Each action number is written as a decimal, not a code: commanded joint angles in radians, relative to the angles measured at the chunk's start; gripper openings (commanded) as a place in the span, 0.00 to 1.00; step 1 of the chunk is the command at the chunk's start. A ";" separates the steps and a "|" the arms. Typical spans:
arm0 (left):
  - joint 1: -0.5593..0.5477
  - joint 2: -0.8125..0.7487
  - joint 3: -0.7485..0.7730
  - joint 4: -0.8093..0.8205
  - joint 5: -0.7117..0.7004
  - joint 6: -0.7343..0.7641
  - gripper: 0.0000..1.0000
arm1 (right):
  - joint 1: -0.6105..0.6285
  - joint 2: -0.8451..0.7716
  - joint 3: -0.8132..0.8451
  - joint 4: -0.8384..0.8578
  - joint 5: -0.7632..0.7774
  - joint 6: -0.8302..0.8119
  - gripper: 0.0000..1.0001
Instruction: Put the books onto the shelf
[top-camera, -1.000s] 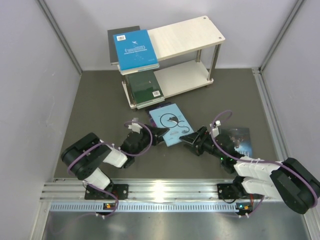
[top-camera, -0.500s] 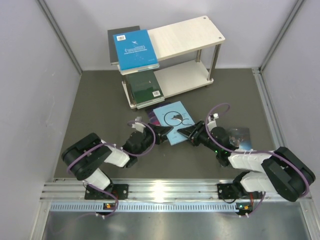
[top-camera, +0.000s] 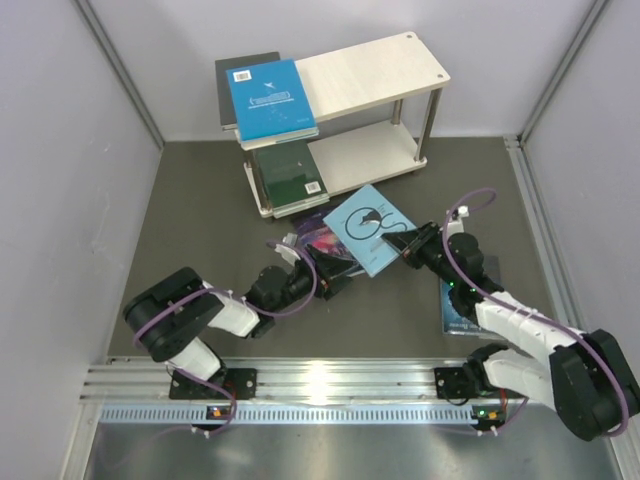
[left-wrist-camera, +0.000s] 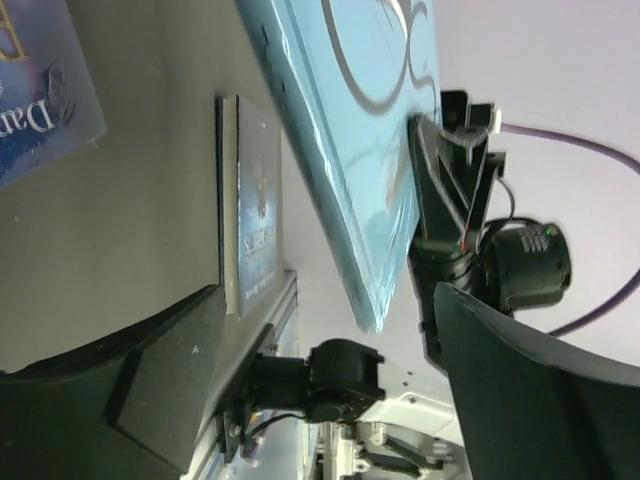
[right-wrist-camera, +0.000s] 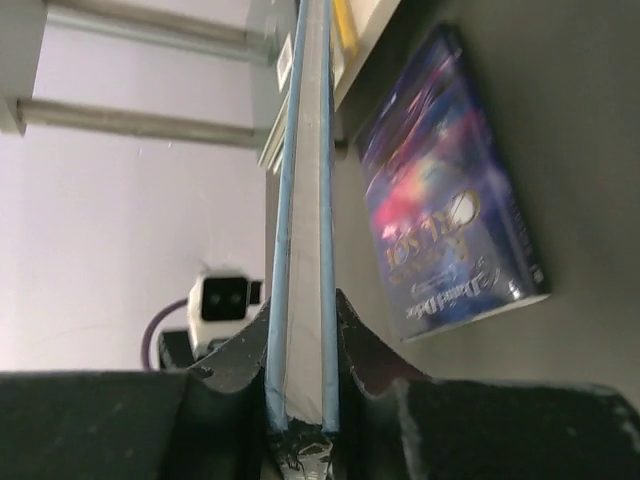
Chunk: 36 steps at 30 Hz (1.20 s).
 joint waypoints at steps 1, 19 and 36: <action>0.009 -0.072 -0.013 0.213 0.079 0.157 0.94 | -0.098 -0.018 0.099 0.000 -0.043 -0.069 0.00; 0.069 -0.198 -0.105 -0.148 0.000 0.604 0.99 | -0.269 0.471 0.534 0.123 -0.159 -0.046 0.00; 0.234 0.271 -0.095 0.459 0.269 0.354 0.99 | -0.289 1.147 1.099 0.140 -0.001 0.040 0.00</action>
